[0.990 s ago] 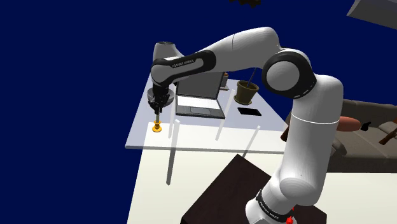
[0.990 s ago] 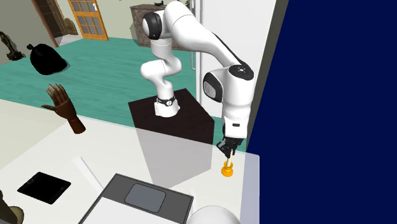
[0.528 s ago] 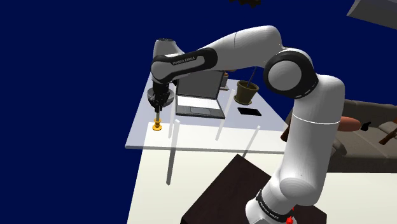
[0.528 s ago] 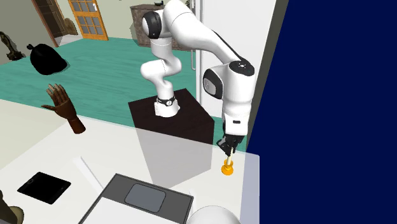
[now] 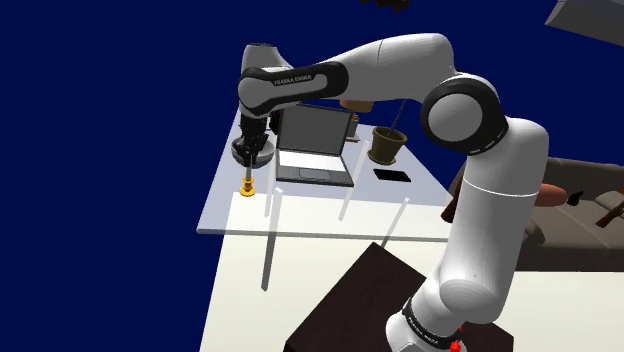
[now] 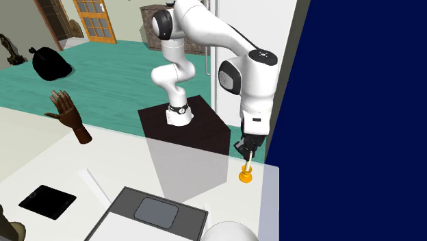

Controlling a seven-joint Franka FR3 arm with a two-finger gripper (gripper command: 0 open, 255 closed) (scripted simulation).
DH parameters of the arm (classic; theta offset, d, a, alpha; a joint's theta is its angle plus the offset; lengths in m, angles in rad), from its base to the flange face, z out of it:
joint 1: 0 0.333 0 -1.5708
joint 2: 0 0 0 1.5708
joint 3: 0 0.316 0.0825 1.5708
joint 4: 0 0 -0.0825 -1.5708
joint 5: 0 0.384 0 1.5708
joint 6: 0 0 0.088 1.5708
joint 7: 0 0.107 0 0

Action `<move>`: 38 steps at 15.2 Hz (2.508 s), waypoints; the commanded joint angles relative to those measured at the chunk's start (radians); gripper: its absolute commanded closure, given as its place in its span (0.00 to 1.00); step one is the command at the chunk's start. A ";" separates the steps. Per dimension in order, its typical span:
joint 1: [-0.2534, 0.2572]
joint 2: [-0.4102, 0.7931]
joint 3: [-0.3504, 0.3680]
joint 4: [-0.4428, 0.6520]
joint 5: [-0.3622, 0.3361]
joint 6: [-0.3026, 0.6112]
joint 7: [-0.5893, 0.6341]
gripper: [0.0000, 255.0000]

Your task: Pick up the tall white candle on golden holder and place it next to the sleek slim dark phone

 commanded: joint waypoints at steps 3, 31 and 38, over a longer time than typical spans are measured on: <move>0.000 -0.012 0.001 0.039 0.001 -0.052 0.000 1.00; 0.005 0.015 0.002 0.458 0.000 -0.443 0.001 1.00; -0.073 -0.149 -0.039 0.242 0.021 -0.391 -0.116 1.00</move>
